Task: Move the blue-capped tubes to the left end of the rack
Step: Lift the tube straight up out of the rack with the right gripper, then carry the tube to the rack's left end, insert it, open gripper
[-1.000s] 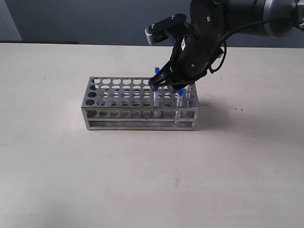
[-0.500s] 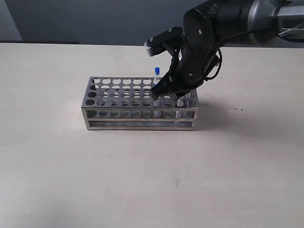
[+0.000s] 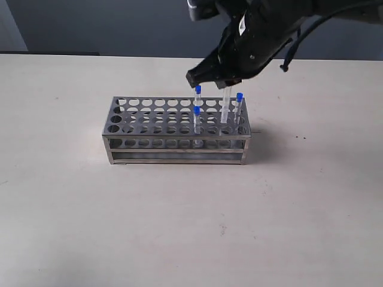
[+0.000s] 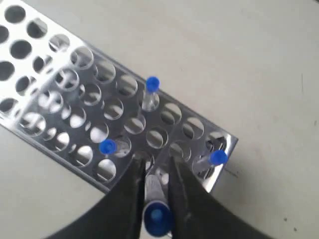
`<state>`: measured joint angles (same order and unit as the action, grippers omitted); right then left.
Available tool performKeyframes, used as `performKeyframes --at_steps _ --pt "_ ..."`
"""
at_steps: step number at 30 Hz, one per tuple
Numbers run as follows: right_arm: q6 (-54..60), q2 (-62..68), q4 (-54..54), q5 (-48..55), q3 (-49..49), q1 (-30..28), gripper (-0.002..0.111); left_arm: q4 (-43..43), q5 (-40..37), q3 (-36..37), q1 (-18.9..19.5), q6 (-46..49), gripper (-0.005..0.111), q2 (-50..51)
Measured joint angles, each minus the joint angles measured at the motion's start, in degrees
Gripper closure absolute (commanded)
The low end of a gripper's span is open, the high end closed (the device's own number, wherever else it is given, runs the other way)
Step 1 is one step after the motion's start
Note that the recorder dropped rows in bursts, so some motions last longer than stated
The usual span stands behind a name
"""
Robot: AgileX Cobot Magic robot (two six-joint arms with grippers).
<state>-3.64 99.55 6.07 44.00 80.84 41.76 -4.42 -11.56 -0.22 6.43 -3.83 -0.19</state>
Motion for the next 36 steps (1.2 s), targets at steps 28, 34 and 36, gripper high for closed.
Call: performKeyframes --at_steps 28,34,36 --pt "19.3 35.7 -13.8 5.2 47.1 8.3 0.109 0.0 0.0 0.0 0.0 0.0 0.106 0.0" --pt "19.4 37.0 -14.8 4.5 47.1 8.3 0.109 0.0 0.0 0.0 0.0 0.0 0.106 0.0" --pt "19.5 37.5 -15.5 4.2 47.1 8.3 0.108 0.0 0.0 0.0 0.0 0.0 0.106 0.0"
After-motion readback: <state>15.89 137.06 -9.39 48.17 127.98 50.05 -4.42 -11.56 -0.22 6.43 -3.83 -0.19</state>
